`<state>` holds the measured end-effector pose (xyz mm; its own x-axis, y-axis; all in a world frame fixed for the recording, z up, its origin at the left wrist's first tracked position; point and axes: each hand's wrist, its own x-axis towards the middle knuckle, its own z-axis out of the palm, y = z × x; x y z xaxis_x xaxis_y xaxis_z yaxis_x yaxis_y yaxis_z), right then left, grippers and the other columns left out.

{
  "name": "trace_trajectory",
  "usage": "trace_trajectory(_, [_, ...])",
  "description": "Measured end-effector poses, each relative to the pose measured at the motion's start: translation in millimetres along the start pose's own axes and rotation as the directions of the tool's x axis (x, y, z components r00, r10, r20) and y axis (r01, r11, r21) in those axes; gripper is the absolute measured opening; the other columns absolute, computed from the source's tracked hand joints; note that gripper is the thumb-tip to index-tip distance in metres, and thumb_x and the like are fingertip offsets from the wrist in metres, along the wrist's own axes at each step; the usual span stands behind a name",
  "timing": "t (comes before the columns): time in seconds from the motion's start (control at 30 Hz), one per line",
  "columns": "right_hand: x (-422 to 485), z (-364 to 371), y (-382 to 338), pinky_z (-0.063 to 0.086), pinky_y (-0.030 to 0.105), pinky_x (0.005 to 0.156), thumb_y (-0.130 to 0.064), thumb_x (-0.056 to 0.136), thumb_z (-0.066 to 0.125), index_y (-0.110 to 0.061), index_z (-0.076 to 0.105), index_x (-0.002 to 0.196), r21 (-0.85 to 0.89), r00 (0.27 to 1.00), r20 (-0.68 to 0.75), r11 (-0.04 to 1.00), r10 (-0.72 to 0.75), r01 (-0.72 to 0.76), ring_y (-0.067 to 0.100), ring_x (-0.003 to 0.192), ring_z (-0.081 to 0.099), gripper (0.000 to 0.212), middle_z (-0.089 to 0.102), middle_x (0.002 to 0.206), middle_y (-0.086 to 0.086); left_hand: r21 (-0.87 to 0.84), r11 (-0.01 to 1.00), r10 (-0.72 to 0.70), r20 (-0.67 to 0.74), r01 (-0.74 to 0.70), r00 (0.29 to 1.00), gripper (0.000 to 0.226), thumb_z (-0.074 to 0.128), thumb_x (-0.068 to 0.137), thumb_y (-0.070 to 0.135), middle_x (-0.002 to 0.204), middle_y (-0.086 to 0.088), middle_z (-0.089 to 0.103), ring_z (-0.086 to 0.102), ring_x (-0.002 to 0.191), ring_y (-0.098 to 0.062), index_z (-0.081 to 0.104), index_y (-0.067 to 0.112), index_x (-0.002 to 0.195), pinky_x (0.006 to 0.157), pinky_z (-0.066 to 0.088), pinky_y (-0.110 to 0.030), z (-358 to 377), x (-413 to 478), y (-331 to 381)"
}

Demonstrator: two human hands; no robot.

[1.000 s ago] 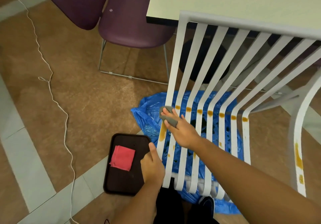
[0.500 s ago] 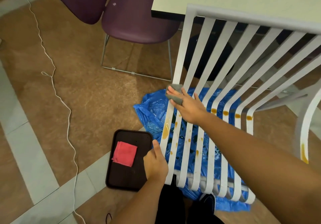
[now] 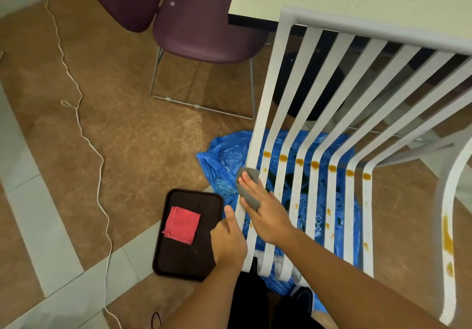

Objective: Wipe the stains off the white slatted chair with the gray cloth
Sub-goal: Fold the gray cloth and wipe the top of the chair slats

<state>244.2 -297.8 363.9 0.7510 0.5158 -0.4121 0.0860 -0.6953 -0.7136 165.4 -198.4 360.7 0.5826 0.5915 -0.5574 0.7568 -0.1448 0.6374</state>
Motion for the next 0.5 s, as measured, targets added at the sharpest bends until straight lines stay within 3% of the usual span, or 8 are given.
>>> trace_trajectory(0.07, [5.3,-7.5,3.0,0.008,0.058,0.122,-0.058,0.104,0.023,-0.055,0.002,0.153,-0.137,1.000,0.026,0.990,-0.010,0.014,0.011,0.154,-0.007,0.053,-0.009,0.156,-0.042,-0.012,1.000,0.010,-0.005,-0.010,1.000,0.073,0.022,0.099,0.061,0.056,-0.005,0.061,0.063,0.060,-0.022,0.055,0.015,0.053,0.071,0.054,-0.047,2.0,0.8,-2.4])
trace_trajectory(0.13, [21.4,-25.0,6.7,0.008,0.061,0.120,-0.061,0.103,0.020,-0.057,-0.006,0.152,-0.272,0.999,0.031,0.962,-0.018,0.026,0.020,0.154,0.007,0.055,-0.005,0.158,-0.039,-0.016,1.000,0.018,-0.006,-0.018,1.000,0.077,0.018,0.096,0.067,0.054,-0.006,0.061,0.063,0.057,-0.021,0.054,0.014,0.052,0.069,0.054,-0.047,2.8,1.6,-5.0])
trace_trajectory(0.23, [57.5,-65.5,5.2,0.024,0.060,0.114,-0.062,0.102,0.017,-0.057,-0.008,0.151,-0.361,0.998,-0.050,0.932,-0.042,0.022,0.024,0.132,0.045,0.056,0.001,0.161,-0.035,-0.009,1.000,0.023,0.003,-0.023,1.000,0.078,0.019,0.098,0.065,0.053,-0.007,0.061,0.063,0.055,-0.021,0.054,0.013,0.052,0.067,0.055,-0.047,2.8,1.9,-5.7])
trace_trajectory(0.3, [79.1,-90.6,0.1,0.036,0.053,0.105,-0.060,0.103,0.016,-0.055,-0.008,0.153,-0.400,0.994,-0.086,0.916,-0.067,0.027,0.023,0.118,0.051,0.055,-0.004,0.160,-0.036,0.001,1.000,0.020,0.004,-0.020,1.000,0.073,0.023,0.103,0.056,0.054,-0.006,0.061,0.063,0.057,-0.022,0.055,0.014,0.053,0.068,0.055,-0.048,2.0,1.4,-3.6])
trace_trajectory(0.4, [93.7,-104.9,-2.2,0.038,0.050,0.101,-0.058,0.104,0.018,-0.052,-0.005,0.154,-0.409,0.991,-0.105,0.912,-0.079,0.030,0.024,0.134,0.039,0.056,-0.002,0.161,-0.034,0.002,1.000,0.019,0.003,-0.019,1.000,0.072,0.023,0.103,0.056,0.055,-0.005,0.062,0.065,0.058,-0.022,0.056,0.015,0.054,0.068,0.057,-0.048,2.7,2.0,-5.3])
trace_trajectory(0.5, [80.4,-84.0,-1.1,0.015,0.059,0.119,-0.056,0.105,0.018,-0.048,-0.002,0.156,-0.359,0.993,-0.108,0.933,-0.037,-0.004,0.024,0.153,0.005,0.056,-0.009,0.161,-0.034,-0.006,1.000,0.002,0.008,-0.002,1.000,0.077,0.020,0.099,0.065,0.054,-0.006,0.064,0.066,0.055,-0.020,0.057,0.015,0.053,0.065,0.057,-0.049,4.8,2.7,-10.1])
